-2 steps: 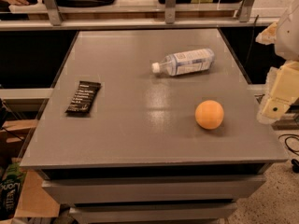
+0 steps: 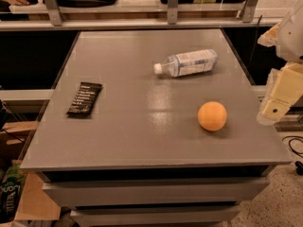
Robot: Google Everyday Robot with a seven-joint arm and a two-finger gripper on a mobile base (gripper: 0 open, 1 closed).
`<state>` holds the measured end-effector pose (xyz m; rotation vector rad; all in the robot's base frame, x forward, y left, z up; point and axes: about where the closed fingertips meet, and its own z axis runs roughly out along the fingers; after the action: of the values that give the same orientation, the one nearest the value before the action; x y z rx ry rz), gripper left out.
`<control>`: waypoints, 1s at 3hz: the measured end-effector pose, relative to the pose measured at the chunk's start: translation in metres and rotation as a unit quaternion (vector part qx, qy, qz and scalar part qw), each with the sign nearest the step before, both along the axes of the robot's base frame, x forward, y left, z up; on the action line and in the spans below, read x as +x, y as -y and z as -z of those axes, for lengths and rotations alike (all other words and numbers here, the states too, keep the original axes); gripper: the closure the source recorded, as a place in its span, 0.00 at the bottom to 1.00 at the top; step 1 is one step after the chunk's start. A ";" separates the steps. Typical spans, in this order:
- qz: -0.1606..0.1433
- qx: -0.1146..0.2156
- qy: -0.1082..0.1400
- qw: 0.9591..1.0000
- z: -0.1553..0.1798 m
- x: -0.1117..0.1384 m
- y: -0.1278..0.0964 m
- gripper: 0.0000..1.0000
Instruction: Pick orange
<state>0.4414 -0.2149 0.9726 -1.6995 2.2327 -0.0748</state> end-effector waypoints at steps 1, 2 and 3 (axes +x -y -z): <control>-0.021 0.027 -0.012 0.999 0.018 0.010 -0.013 0.00; -0.049 0.061 -0.028 0.997 0.044 0.018 -0.030 0.00; -0.076 0.102 -0.029 0.991 0.068 0.023 -0.044 0.00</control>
Offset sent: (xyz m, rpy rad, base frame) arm 0.0278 0.0513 -0.0765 0.2198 0.1007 0.1739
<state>0.4646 -0.1713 0.9050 -1.7705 2.0620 0.2342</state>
